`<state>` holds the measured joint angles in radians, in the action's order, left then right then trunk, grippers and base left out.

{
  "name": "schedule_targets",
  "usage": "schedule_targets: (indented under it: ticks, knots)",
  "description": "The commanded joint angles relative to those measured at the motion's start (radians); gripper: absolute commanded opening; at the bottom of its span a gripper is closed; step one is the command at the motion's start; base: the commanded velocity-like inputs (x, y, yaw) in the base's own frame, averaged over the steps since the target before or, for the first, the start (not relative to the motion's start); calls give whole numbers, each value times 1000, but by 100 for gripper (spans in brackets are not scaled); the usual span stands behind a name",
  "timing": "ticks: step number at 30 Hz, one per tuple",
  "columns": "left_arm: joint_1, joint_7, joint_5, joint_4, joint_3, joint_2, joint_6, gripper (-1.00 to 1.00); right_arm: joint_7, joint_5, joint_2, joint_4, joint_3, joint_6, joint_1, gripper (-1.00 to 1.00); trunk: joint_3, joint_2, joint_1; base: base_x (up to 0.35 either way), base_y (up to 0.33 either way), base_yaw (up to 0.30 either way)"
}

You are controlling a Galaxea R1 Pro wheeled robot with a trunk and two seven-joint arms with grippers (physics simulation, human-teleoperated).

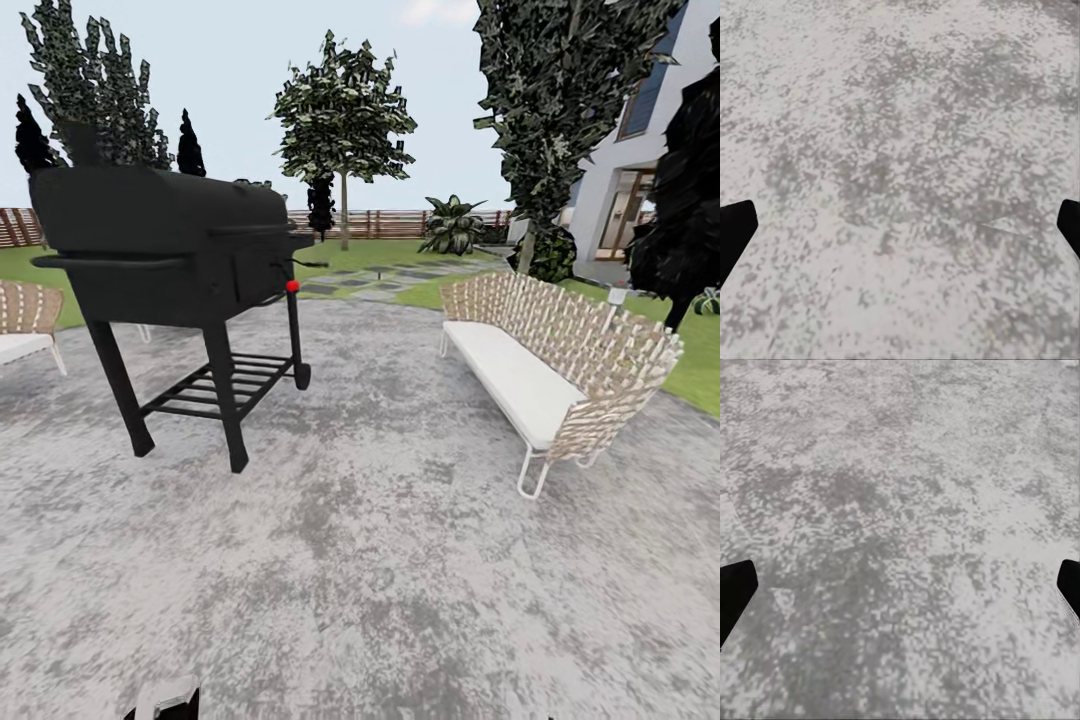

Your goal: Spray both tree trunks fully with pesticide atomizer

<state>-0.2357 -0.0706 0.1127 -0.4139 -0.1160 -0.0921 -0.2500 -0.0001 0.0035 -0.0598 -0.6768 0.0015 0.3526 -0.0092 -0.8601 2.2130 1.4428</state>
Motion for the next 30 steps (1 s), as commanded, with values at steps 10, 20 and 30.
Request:
schedule_targets:
  ticks: [10,20,30]
  knots:
    - [0,0,-2,1,4,-1,0,100,-3,1,0,2,0,2,0,100,0,0,0,340,0,0]
    - [0,0,-2,0,-2,-2,-1,100,-3,1,0,3,0,2,0,100,0,0,0,340,0,0]
    - [1,0,-2,0,2,-1,-2,100,-3,1,0,3,0,2,0,100,0,0,0,340,0,0]
